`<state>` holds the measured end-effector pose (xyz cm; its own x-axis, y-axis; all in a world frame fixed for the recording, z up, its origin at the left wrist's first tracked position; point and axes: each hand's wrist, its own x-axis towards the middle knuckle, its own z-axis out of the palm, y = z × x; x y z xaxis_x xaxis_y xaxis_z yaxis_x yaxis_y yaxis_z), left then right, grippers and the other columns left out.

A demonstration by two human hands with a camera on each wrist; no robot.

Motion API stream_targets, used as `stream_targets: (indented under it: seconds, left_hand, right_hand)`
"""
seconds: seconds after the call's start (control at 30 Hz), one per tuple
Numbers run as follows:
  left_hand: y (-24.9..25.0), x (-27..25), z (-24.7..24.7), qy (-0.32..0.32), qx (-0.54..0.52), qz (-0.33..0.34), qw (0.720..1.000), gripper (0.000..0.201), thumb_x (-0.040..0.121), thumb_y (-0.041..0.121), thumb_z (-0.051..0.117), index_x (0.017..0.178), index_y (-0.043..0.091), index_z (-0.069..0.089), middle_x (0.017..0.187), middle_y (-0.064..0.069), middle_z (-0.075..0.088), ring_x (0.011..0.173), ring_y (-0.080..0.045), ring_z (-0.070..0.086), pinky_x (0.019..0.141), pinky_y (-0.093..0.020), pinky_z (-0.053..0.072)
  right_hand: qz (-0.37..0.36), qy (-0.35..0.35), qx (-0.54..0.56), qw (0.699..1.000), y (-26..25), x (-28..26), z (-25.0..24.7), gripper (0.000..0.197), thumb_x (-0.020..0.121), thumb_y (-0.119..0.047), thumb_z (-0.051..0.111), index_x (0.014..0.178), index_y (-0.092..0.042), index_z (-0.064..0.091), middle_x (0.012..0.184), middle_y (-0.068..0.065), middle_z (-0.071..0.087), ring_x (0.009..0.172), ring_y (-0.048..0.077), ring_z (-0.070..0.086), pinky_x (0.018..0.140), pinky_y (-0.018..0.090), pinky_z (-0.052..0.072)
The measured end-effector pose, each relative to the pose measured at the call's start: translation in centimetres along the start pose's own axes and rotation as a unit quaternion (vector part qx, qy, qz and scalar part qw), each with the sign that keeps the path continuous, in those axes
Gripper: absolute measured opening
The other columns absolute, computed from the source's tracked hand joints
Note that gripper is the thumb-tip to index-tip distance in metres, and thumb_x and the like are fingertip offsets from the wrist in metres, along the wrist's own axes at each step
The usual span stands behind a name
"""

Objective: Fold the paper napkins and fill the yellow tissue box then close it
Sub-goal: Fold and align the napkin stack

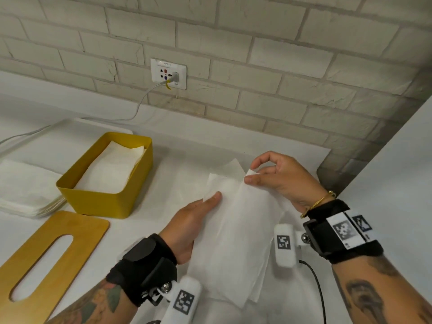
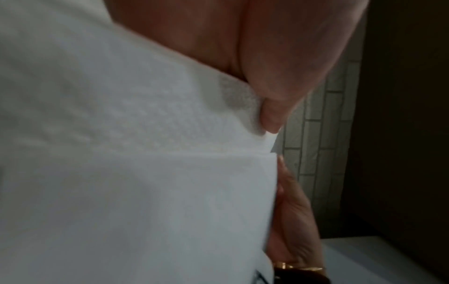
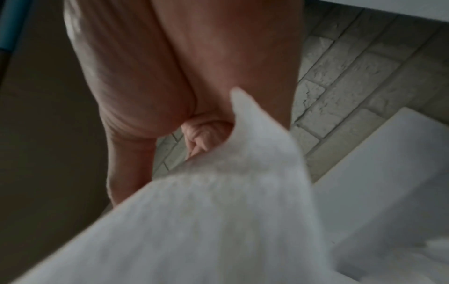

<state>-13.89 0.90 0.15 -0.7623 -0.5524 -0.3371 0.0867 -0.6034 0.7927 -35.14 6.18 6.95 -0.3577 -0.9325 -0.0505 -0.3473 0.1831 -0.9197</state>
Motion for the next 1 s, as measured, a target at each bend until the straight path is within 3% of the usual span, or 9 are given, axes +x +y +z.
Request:
stream_targets:
  seconds: [0.13, 0.23, 0.3, 0.37, 0.43, 0.6, 0.77, 0.9, 1.0]
  left_hand:
    - [-1.0, -0.1, 0.1, -0.028, 0.055, 0.005, 0.998, 0.042, 0.087, 0.027, 0.067, 0.121, 0.002, 0.068, 0.115, -0.018, 0.074, 0.101, -0.033, 0.073, 0.084, -0.038, 0.06]
    - [-1.4, 0.0, 0.0, -0.011, 0.091, 0.026, 0.995, 0.032, 0.082, 0.018, 0.074, 0.11, 0.003, 0.072, 0.106, -0.017, 0.077, 0.092, -0.03, 0.075, 0.077, -0.035, 0.06]
    - [-1.5, 0.2, -0.2, 0.023, 0.107, 0.044, 0.993, 0.024, 0.085, 0.016, 0.074, 0.105, 0.002, 0.073, 0.102, -0.016, 0.077, 0.089, -0.03, 0.076, 0.075, -0.035, 0.061]
    - [-1.4, 0.5, -0.5, 0.069, 0.11, 0.07, 0.989, 0.015, 0.089, 0.012, 0.073, 0.101, 0.002, 0.073, 0.099, -0.016, 0.078, 0.086, -0.03, 0.076, 0.076, -0.038, 0.062]
    - [-1.4, 0.8, -0.8, 0.107, 0.116, 0.101, 0.982, 0.012, 0.091, 0.01, 0.072, 0.099, 0.001, 0.072, 0.099, -0.017, 0.077, 0.087, -0.031, 0.076, 0.08, -0.04, 0.062]
    - [-1.7, 0.8, -0.7, 0.108, 0.152, 0.105, 0.977, 0.013, 0.094, 0.013, 0.07, 0.1, 0.002, 0.072, 0.097, -0.012, 0.078, 0.087, -0.03, 0.076, 0.08, -0.039, 0.062]
    - [-1.0, 0.7, -1.2, 0.108, 0.074, 0.072, 0.989, 0.023, 0.1, 0.023, 0.061, 0.1, 0.003, 0.072, 0.099, -0.017, 0.077, 0.083, -0.028, 0.075, 0.071, -0.036, 0.061]
    - [0.8, 0.8, -2.4, 0.109, -0.012, 0.082, 0.991, 0.036, 0.102, 0.029, 0.056, 0.121, 0.001, 0.066, 0.114, -0.018, 0.074, 0.105, -0.034, 0.072, 0.089, -0.042, 0.057]
    - [1.4, 0.6, -2.2, 0.083, -0.014, 0.106, 0.991, 0.034, 0.104, 0.025, 0.051, 0.132, 0.009, 0.061, 0.121, -0.015, 0.073, 0.109, -0.033, 0.071, 0.088, -0.044, 0.058]
  right_hand:
    - [0.037, 0.014, 0.001, 0.999, 1.7, -0.1, 0.0, 0.034, 0.069, -0.032, 0.091, 0.096, -0.024, 0.07, 0.095, 0.008, 0.078, 0.097, 0.026, 0.073, 0.102, 0.05, 0.052]
    - [0.064, 0.026, 0.033, 0.997, 2.8, -0.6, 0.0, 0.049, 0.056, -0.051, 0.092, 0.093, -0.024, 0.074, 0.101, 0.004, 0.078, 0.103, 0.024, 0.071, 0.103, 0.046, 0.05]
    - [0.09, 0.028, 0.089, 0.992, 4.0, -1.1, -0.1, 0.06, 0.052, -0.059, 0.092, 0.097, -0.023, 0.075, 0.107, 0.004, 0.076, 0.102, 0.024, 0.07, 0.095, 0.045, 0.054]
    - [0.123, 0.03, 0.19, 0.974, 5.3, -2.1, 0.4, 0.064, 0.058, -0.048, 0.088, 0.111, -0.018, 0.071, 0.112, 0.008, 0.075, 0.095, 0.022, 0.071, 0.078, 0.039, 0.058]
    - [0.139, 0.039, 0.286, 0.947, 6.3, -3.3, 1.6, 0.061, 0.067, -0.033, 0.083, 0.122, -0.012, 0.066, 0.117, 0.011, 0.074, 0.096, 0.024, 0.072, 0.071, 0.036, 0.059]
    - [0.099, 0.129, 0.345, 0.924, 7.4, -4.5, 4.6, 0.034, 0.085, -0.008, 0.074, 0.118, -0.009, 0.071, 0.114, 0.007, 0.076, 0.107, 0.025, 0.072, 0.088, 0.041, 0.058]
    - [0.031, 0.218, 0.333, 0.917, 6.1, -4.2, 3.2, 0.019, 0.092, -0.005, 0.067, 0.11, -0.012, 0.071, 0.107, 0.006, 0.077, 0.102, 0.024, 0.073, 0.075, 0.032, 0.06]
    - [-0.051, 0.145, 0.304, 0.94, 3.2, -6.1, 1.0, 0.025, 0.078, -0.014, 0.073, 0.102, -0.014, 0.074, 0.107, 0.01, 0.076, 0.101, 0.025, 0.073, 0.074, 0.029, 0.06]
    - [-0.09, 0.035, 0.277, 0.956, 0.5, -8.0, 0.7, 0.029, 0.066, -0.016, 0.076, 0.095, -0.015, 0.08, 0.105, 0.014, 0.077, 0.096, 0.026, 0.075, 0.076, 0.028, 0.061]
